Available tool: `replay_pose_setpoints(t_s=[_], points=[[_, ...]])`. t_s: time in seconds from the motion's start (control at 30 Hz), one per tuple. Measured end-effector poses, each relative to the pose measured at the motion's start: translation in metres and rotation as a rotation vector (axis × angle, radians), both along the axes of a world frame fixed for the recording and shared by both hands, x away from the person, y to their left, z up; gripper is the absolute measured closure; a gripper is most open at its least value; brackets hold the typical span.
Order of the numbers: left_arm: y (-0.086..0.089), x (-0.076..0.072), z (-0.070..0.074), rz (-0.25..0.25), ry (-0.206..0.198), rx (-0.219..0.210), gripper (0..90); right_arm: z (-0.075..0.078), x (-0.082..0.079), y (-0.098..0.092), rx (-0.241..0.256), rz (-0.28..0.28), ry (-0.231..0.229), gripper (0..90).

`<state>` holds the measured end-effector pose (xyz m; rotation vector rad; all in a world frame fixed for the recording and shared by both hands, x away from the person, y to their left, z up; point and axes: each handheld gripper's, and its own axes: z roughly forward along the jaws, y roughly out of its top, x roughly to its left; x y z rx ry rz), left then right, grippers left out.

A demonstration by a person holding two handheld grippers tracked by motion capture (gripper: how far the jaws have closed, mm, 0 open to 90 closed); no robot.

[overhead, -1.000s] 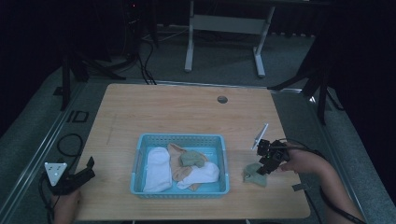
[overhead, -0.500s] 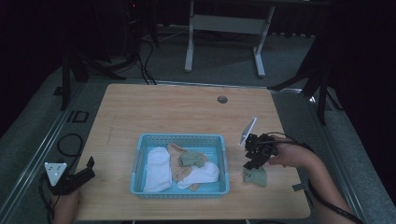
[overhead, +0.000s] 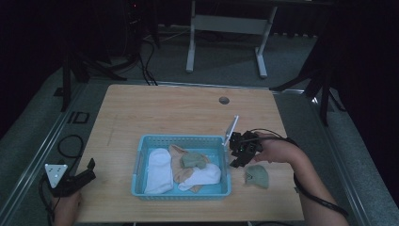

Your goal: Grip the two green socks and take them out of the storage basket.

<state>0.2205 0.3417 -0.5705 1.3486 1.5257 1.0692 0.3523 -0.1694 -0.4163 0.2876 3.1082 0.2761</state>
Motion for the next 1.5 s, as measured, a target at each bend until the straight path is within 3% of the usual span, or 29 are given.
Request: replay_pose_setpoints(t_s=[0.43, 0.7, 1.07, 1.5], points=[[0.000, 0.000, 0.000, -0.003, -0.001, 0.001, 0.3, -0.004, 0.007, 0.036, -0.015, 0.074, -0.010, 55.9], [0.000, 0.000, 0.000, -0.005, -0.003, -0.001, 0.4, -0.010, 0.011, 0.048, -0.012, 0.084, -0.006, 55.5], [0.000, 0.000, 0.000, -0.007, -0.004, 0.000, 0.3, -0.026, 0.015, 0.071, -0.016, 0.125, 0.003, 55.8], [0.000, 0.000, 0.000, -0.009, -0.006, -0.002, 0.4, -0.048, 0.017, 0.101, -0.059, 0.185, 0.012, 57.2]])
